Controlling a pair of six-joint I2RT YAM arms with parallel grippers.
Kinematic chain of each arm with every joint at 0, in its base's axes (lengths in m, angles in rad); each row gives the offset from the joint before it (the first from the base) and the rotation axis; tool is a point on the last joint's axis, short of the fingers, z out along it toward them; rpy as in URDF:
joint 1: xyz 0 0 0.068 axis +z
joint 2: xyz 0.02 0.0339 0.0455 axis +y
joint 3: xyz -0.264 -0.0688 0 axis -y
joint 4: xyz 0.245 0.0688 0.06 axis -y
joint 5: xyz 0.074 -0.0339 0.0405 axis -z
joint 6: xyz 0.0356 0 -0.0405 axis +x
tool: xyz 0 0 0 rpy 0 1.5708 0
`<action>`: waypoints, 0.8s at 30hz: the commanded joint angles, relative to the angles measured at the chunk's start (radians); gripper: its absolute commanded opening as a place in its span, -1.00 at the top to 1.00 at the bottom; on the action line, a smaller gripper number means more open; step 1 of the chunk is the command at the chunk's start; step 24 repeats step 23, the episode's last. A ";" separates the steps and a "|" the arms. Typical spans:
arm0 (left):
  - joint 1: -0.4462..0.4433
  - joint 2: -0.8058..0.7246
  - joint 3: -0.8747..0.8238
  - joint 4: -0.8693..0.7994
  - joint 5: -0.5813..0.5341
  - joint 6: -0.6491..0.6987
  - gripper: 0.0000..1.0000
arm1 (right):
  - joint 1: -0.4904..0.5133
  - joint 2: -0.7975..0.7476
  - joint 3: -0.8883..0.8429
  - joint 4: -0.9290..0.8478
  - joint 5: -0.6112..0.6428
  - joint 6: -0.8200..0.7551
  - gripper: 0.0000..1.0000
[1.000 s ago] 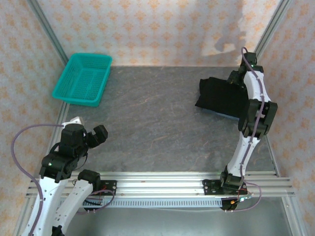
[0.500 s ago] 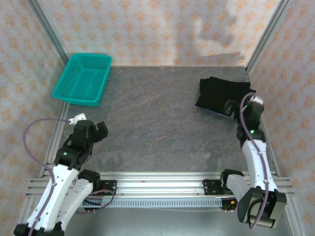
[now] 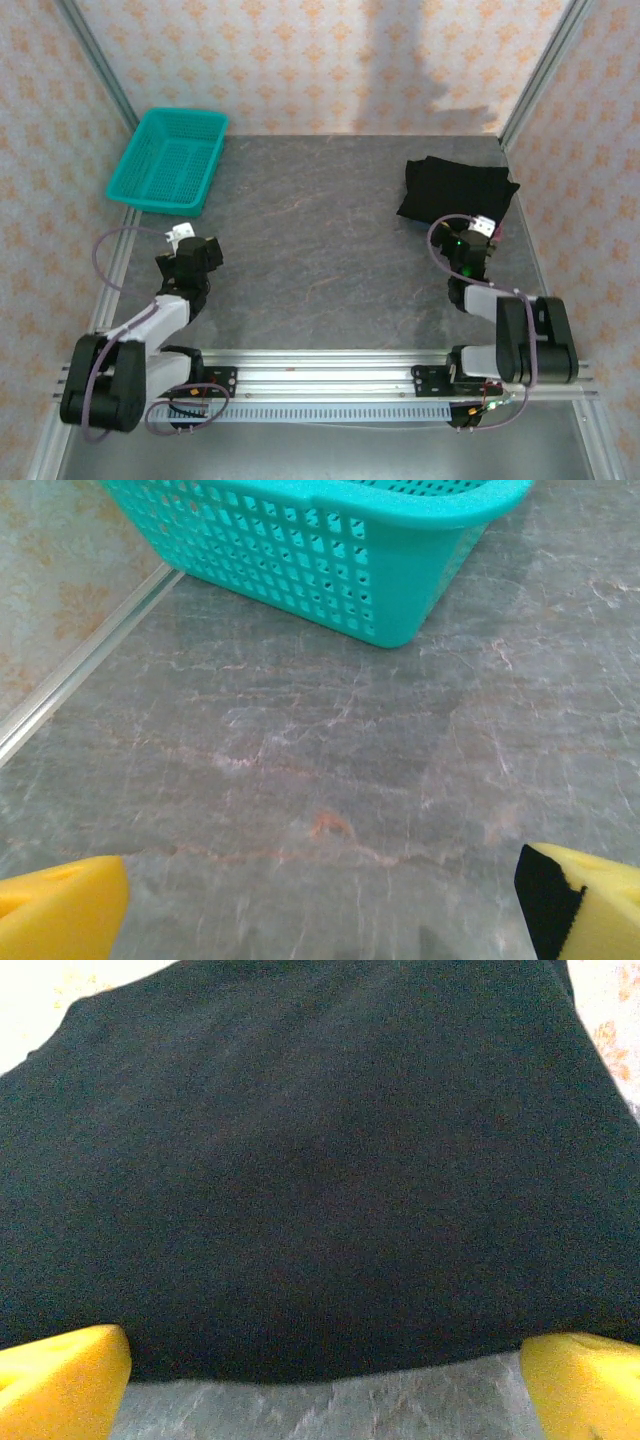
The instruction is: Fold and stack the t-shirts
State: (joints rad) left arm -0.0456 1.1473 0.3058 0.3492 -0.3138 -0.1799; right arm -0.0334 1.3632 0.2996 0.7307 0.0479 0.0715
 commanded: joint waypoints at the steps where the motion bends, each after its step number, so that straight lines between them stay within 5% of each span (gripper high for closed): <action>1: 0.023 0.092 0.017 0.299 0.069 0.047 -1.00 | 0.006 0.127 -0.045 0.342 0.063 -0.023 -0.99; 3: 0.024 0.175 0.062 0.338 0.129 0.117 -1.00 | 0.030 0.199 -0.009 0.360 0.077 -0.057 -0.99; 5: 0.026 0.284 0.079 0.409 0.164 0.134 -1.00 | 0.037 0.148 0.069 0.126 0.097 -0.047 -0.99; 7: 0.019 0.359 0.090 0.474 0.199 0.165 -1.00 | 0.041 0.187 0.036 0.268 0.093 -0.059 -0.99; 24: 0.018 0.345 0.106 0.417 0.210 0.165 -1.00 | 0.047 0.172 0.037 0.235 0.109 -0.059 -0.99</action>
